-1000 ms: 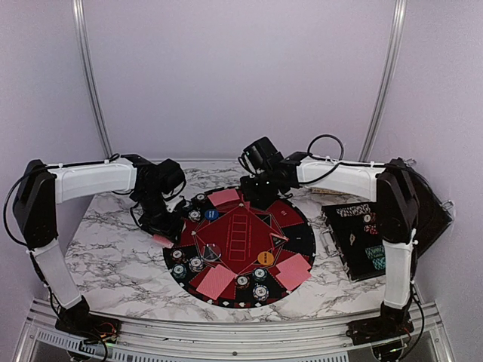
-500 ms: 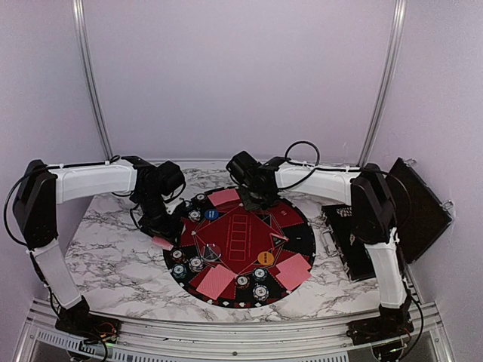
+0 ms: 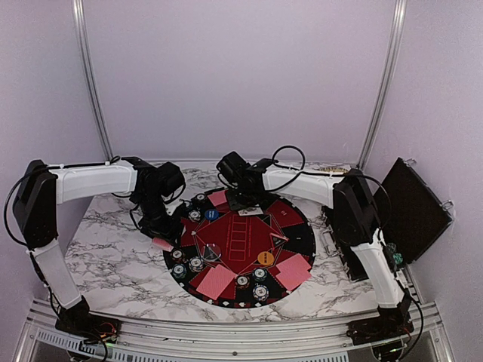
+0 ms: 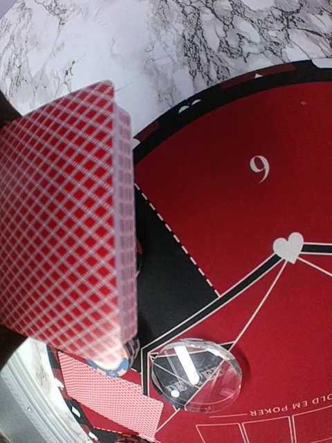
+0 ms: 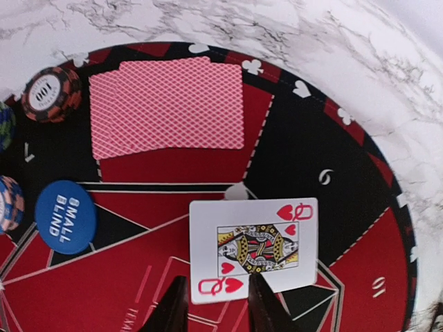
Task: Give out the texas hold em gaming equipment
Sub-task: Flop the poker card in the community card area, then adjust the poker card in the community card area.
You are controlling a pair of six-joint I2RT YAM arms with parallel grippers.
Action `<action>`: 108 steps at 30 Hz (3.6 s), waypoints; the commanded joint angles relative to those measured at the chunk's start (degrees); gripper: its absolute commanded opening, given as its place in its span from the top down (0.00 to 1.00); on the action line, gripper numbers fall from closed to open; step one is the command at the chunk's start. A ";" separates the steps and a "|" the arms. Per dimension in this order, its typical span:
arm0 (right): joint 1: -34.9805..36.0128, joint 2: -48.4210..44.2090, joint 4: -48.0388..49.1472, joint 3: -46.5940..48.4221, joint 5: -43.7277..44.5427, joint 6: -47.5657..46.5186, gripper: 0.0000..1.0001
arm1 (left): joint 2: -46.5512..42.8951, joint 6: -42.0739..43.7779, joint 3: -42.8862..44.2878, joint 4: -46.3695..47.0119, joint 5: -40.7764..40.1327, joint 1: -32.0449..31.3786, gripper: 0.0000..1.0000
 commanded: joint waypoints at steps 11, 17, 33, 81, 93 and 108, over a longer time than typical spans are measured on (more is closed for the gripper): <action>-6.72 -13.82 21.84 -19.54 -26.60 2.67 0.57 | -0.97 1.01 0.19 0.36 1.20 -0.03 0.65; -12.00 -16.81 25.75 -28.94 -32.36 0.11 0.56 | -0.54 1.09 0.64 0.28 1.36 -0.13 0.65; -12.53 -15.12 34.80 -37.74 -46.46 2.34 0.79 | -0.66 1.09 0.72 0.30 1.35 -0.22 0.65; -19.18 -18.77 39.01 -40.12 -44.69 8.02 0.64 | -1.17 1.23 0.71 0.27 1.76 -0.66 0.65; -22.22 -11.28 43.16 -38.83 -52.03 10.84 0.58 | -1.60 1.09 0.76 0.20 1.46 -0.93 0.65; -19.79 -4.45 43.95 -33.19 -53.10 11.58 0.58 | -1.49 1.03 0.83 0.10 1.27 -0.94 0.65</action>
